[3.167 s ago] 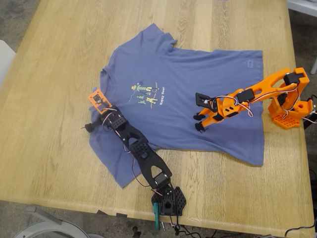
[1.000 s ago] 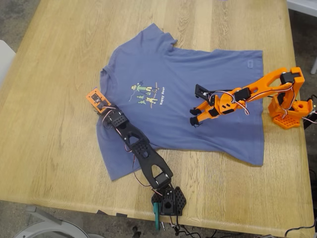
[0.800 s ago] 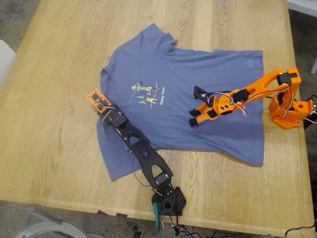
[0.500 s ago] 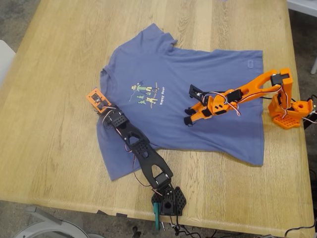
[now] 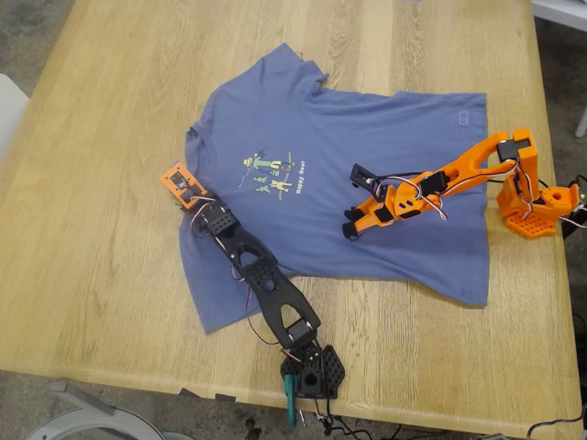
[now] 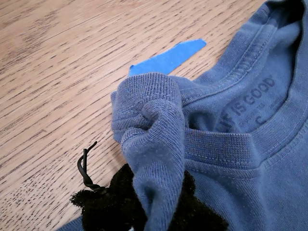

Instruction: Fold a T-shirt

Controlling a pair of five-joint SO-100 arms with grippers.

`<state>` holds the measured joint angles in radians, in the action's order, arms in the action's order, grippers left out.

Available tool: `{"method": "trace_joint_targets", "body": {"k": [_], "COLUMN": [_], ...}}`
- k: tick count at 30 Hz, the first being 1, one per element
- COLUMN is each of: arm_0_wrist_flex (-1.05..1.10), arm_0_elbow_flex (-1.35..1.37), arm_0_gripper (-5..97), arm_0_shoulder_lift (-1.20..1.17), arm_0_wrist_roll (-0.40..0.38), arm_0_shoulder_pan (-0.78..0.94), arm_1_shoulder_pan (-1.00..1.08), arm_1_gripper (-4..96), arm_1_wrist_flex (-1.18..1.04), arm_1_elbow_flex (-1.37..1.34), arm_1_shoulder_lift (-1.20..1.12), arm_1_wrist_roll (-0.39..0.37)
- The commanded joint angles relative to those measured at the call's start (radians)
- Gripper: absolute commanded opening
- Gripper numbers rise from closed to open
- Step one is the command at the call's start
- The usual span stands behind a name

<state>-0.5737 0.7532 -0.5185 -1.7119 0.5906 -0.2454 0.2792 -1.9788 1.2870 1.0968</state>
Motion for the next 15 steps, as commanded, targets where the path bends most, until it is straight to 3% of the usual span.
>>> {"method": "trace_joint_targets", "body": {"k": [1,15], "arm_0_wrist_flex": [0.002,0.003], "arm_0_elbow_flex": [0.0,0.002], "arm_0_gripper": [0,0], "arm_0_shoulder_lift": [0.008,0.008], "arm_0_wrist_roll": [-0.003,-0.003], "arm_0_shoulder_pan": [-0.066,-0.069], "arm_1_shoulder_pan": [0.012,-0.081], "arm_1_gripper": [26.3,25.5], "arm_1_wrist_flex": [0.015,0.005], "arm_1_elbow_flex": [-0.008,0.038], "arm_1_shoulder_lift": [-0.005,-0.101], "arm_1_wrist_roll": [-0.015,-0.061]}}
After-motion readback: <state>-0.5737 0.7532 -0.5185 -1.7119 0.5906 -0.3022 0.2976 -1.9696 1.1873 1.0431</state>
